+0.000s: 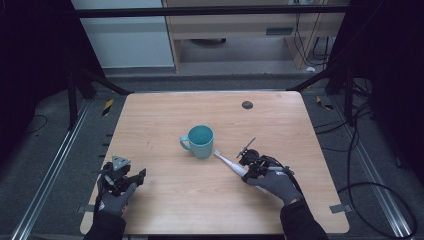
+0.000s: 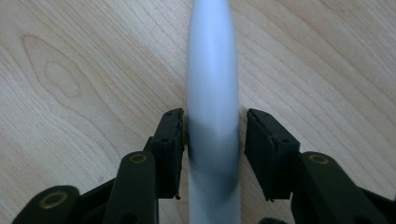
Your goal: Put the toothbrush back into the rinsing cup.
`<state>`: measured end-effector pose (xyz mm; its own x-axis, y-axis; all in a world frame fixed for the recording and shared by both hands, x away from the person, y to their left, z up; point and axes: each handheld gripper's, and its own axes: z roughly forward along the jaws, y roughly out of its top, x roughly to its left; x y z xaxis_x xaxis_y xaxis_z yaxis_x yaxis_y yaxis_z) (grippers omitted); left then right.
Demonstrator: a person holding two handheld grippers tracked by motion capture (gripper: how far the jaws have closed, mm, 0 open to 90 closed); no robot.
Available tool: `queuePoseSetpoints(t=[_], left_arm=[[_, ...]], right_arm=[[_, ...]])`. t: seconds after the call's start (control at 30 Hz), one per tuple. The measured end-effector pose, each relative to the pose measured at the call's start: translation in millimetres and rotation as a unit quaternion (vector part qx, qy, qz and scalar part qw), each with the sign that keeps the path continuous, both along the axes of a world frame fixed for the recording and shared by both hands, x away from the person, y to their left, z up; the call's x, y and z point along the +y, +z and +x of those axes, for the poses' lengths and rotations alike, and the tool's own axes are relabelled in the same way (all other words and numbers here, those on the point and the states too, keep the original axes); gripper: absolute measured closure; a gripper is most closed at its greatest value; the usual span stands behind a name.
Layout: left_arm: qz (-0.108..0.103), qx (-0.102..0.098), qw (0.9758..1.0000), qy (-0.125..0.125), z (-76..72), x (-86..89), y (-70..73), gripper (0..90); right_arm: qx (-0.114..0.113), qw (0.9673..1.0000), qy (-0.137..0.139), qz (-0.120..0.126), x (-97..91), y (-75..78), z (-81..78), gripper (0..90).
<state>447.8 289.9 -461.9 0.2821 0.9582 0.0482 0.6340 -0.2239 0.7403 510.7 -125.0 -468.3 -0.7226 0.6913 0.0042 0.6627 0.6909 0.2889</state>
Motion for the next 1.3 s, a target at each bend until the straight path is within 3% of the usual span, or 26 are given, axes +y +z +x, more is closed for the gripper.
queuePoseSetpoints(t=[0.13, 0.43, 0.8, 0.87, 0.93, 1.03, 1.07, 1.1, 1.2, 1.3], left_arm=[[0.0, 0.0, 1.0, 0.0, 0.3, 0.2, -0.2, 38.2], [0.001, -0.001, 1.0, 0.001, 0.0, 0.0, 0.3, 38.2], [-0.001, -0.003, 1.0, -0.002, -0.5, -0.6, 0.9, 38.2], [-0.001, -0.002, 1.0, -0.002, -0.6, 0.1, 0.9, 38.2], [-0.002, -0.003, 1.0, -0.001, -0.8, 0.2, 0.9, 38.2], [-0.002, -0.003, 1.0, -0.001, -0.5, 0.0, 1.0, 38.1], [-0.002, -0.002, 1.0, -0.002, -0.5, 0.0, 0.8, 38.1], [-0.002, -0.002, 1.0, -0.002, -0.5, -0.2, 0.6, 38.1], [-0.002, -0.002, 1.0, -0.001, -0.3, -0.6, 0.7, 38.1], [-0.001, -0.001, 1.0, -0.002, 0.1, -0.6, 0.4, 38.0]], right_arm=[[0.0, 1.0, -0.005, -0.002, 1.1, -0.3, 0.6, 64.9], [0.001, 0.9998, -0.02, 0.003, -0.6, 0.1, -1.2, 66.1], [-0.041, 0.9968, -0.049, 0.048, -21.8, 16.3, -15.0, 66.2], [-0.059, 0.9944, -0.053, 0.069, -24.6, 21.2, -18.7, 66.3], [-0.063, 0.9936, -0.057, 0.075, -24.5, 22.7, -19.1, 66.3], [-0.086, 0.9895, -0.065, 0.096, -25.5, 29.5, -19.9, 66.3], [-0.101, 0.985, -0.075, 0.118, -27.4, 35.8, -20.9, 66.3], [-0.101, 0.985, -0.075, 0.118, -27.4, 35.8, -20.9, 66.3], [-0.121, 0.9777, -0.088, 0.148, -30.3, 43.4, -21.9, 66.3], [-0.15, 0.9708, -0.099, 0.16, -31.7, 51.4, -21.6, 66.3]])
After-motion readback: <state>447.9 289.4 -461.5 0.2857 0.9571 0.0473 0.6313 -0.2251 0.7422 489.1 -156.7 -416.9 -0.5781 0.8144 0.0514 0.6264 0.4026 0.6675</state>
